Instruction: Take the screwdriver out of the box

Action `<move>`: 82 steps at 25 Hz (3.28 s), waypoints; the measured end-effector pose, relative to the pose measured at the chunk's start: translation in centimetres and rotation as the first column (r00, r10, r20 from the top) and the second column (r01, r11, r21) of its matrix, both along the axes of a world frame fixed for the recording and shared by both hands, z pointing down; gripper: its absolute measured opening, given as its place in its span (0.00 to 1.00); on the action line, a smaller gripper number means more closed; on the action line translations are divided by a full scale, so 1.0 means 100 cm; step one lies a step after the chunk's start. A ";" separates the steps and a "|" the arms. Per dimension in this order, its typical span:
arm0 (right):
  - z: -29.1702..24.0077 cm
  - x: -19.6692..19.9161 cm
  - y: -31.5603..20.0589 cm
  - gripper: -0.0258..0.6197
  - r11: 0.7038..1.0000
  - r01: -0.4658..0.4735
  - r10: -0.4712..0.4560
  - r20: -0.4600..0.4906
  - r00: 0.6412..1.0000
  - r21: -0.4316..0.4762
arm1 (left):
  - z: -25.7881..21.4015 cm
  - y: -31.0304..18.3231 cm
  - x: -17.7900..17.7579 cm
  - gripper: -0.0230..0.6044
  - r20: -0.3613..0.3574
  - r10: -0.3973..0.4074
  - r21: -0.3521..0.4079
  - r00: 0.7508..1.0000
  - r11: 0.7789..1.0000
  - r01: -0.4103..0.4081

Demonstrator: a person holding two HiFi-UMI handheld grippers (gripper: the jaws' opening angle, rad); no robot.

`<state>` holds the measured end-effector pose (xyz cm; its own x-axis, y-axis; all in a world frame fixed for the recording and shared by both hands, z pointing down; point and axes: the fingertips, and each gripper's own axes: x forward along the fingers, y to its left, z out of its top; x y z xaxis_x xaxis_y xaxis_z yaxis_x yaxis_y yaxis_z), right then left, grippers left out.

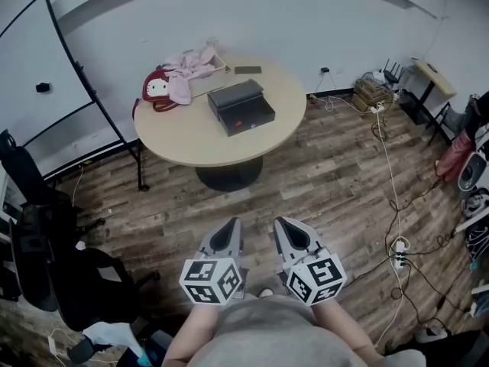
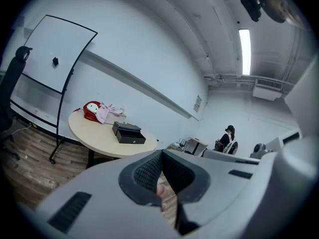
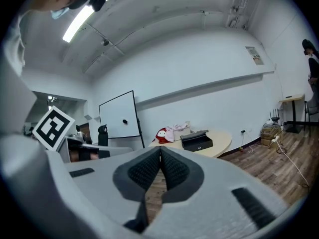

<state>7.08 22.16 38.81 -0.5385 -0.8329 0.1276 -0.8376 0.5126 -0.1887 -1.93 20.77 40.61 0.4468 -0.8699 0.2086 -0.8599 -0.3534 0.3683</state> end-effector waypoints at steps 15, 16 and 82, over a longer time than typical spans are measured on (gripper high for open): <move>0.005 0.032 -0.033 0.04 1.000 0.007 -0.006 0.046 0.999 -0.022 | 0.005 -0.028 0.029 0.04 0.027 -0.023 -0.017 0.999 1.000 0.023; 0.007 0.033 -0.037 0.04 1.000 0.007 -0.006 0.047 0.999 -0.026 | 0.005 -0.032 0.030 0.04 0.025 -0.024 -0.016 0.999 1.000 0.024; 0.037 -0.031 -0.479 0.04 0.985 -0.128 0.130 0.007 0.991 -0.114 | 0.114 -0.498 -0.023 0.04 0.130 0.221 -0.338 0.967 0.926 -0.167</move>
